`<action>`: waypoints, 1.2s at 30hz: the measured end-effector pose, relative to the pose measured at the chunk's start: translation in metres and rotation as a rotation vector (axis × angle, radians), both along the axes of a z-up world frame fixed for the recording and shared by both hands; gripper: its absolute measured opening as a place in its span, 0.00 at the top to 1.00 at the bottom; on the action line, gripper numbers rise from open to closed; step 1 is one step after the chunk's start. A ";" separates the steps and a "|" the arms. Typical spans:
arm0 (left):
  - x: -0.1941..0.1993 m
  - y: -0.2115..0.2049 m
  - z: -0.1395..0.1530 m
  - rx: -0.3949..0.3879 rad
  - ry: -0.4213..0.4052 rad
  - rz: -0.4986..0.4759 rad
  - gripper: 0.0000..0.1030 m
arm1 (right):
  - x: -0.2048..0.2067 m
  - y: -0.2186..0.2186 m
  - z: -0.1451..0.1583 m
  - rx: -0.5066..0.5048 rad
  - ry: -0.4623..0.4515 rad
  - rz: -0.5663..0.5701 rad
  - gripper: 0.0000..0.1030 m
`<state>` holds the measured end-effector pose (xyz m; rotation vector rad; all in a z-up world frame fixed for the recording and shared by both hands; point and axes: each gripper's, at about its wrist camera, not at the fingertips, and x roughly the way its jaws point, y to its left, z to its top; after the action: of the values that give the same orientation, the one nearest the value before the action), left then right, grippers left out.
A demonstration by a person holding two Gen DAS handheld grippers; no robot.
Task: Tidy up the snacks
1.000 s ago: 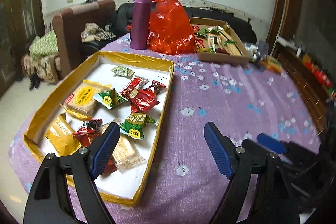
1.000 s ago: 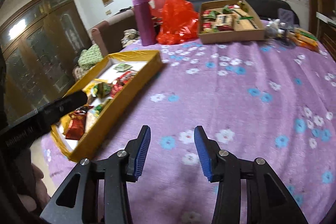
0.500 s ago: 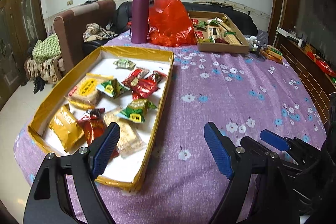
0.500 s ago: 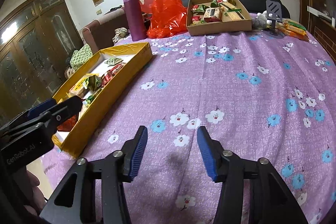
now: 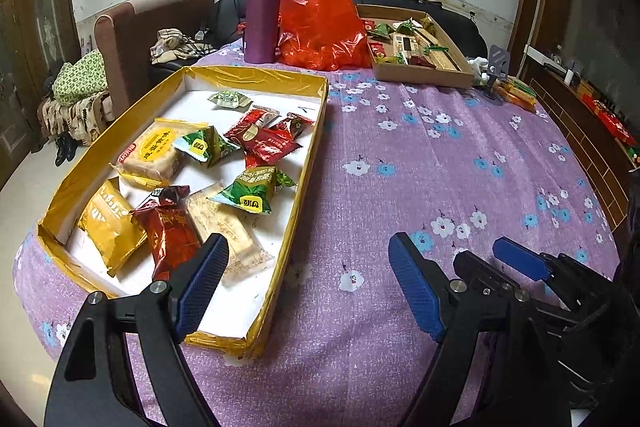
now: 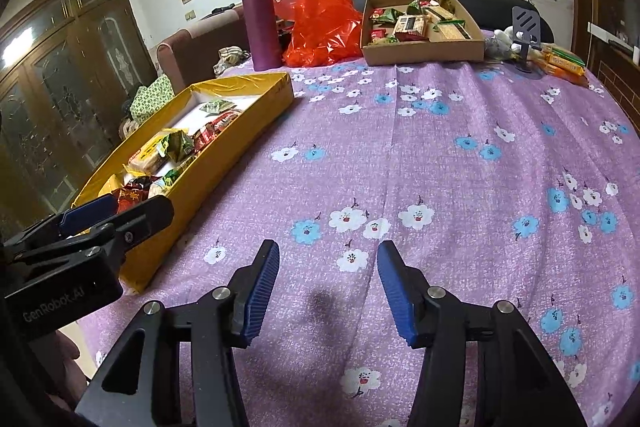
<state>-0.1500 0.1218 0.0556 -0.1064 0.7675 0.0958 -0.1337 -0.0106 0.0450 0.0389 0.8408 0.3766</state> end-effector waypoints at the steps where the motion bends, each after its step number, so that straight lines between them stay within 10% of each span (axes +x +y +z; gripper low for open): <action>1: 0.000 0.000 0.000 -0.002 0.000 -0.001 0.20 | 0.000 0.000 -0.001 -0.001 0.002 0.001 0.49; 16: -0.006 0.007 0.010 -0.027 -0.026 -0.032 0.20 | -0.001 0.002 -0.003 -0.014 0.013 0.004 0.45; 22: -0.014 0.108 0.017 -0.121 -0.013 0.202 0.20 | -0.004 0.001 -0.002 -0.012 0.010 0.006 0.45; 27: 0.003 0.146 0.001 0.013 0.084 0.283 0.20 | -0.003 0.003 -0.003 -0.015 0.017 0.008 0.45; 33: 0.022 0.107 -0.019 0.167 0.171 0.128 0.19 | -0.001 0.000 -0.004 0.002 0.024 0.007 0.45; 36: 0.021 0.100 -0.007 0.123 0.134 0.070 0.20 | 0.001 -0.001 -0.005 0.012 0.041 0.010 0.45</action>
<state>-0.1289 0.2222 0.0490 -0.0093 0.8894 0.2177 -0.1325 -0.0115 0.0395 0.0540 0.8793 0.3909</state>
